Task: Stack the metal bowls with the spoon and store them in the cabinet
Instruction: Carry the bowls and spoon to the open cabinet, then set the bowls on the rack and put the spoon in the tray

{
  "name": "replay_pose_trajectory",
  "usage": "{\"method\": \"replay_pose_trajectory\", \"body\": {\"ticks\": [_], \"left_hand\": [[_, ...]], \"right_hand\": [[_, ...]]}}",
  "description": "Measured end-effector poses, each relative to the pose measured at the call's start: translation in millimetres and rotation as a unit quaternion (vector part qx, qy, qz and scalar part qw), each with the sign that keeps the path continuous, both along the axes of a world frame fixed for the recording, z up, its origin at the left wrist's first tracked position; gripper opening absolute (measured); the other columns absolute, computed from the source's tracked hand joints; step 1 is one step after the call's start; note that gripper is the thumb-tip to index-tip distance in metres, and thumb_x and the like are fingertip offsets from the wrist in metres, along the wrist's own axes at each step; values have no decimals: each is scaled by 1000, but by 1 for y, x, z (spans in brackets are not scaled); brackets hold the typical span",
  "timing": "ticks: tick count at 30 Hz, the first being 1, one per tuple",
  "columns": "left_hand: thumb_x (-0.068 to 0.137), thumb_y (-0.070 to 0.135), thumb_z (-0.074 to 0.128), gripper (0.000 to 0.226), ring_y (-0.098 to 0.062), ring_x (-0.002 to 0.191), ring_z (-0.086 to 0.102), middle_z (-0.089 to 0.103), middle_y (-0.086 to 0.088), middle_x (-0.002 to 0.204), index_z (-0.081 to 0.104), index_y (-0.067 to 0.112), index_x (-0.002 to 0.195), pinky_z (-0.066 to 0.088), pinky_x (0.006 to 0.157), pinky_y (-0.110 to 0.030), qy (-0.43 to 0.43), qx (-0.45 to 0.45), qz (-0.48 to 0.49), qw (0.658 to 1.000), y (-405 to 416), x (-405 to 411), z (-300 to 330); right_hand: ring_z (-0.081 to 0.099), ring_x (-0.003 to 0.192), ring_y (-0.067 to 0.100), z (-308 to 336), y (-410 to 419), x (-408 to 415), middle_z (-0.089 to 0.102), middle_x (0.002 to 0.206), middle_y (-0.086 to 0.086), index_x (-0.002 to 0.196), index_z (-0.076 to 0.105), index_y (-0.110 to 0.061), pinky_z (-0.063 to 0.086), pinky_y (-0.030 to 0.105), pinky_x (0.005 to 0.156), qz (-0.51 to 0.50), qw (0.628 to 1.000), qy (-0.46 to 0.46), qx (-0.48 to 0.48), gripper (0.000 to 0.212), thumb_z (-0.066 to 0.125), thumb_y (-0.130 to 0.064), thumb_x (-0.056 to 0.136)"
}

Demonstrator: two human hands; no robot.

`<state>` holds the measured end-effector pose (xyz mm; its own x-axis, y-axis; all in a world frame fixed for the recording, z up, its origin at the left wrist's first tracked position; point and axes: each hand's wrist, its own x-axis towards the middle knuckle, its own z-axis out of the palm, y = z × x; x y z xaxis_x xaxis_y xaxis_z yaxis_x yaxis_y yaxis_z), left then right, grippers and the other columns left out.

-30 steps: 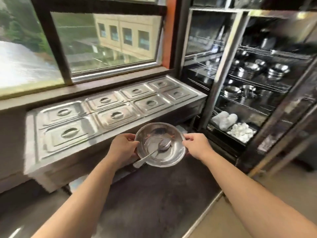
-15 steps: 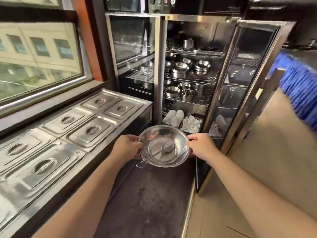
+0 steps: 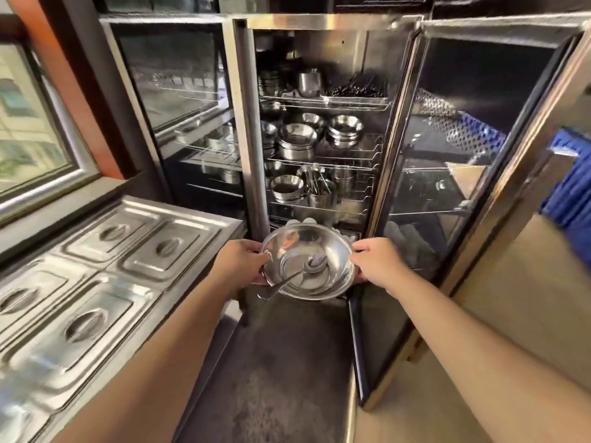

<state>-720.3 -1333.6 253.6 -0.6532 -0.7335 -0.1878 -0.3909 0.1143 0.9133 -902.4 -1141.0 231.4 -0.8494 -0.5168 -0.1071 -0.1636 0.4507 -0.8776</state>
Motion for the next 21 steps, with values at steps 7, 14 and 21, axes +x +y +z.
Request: {"method": "replay_pose_trajectory", "body": {"ticks": [7,14,21], "left_hand": [[87,3,70,21,-22,61,76,77,-7,71,75,19,74,64,57,-39,16,12,-43,999,-62,-118,-11],[85,11,74,10,-21,57,75,75,2,66,71,18,90,64,62,-38,19,11,-102,995,-145,-237,-26],[86,2,68,13,-16,53,73,75,-5,75,73,5,98,60,48,-30,4,-4,-167,986,-221,-352,-11]], "right_hand": [[76,63,33,6,-41,-93,77,74,17,80,78,-4,65,51,63,-50,999,8,21,14,64,-2,82],[67,40,11,-4,-103,-183,68,47,-5,76,76,-11,48,19,36,-117,993,10,31,22,65,2,90],[72,49,18,5,-169,-277,76,80,8,114,73,0,60,31,48,-194,980,-16,32,24,70,-1,91]]}}
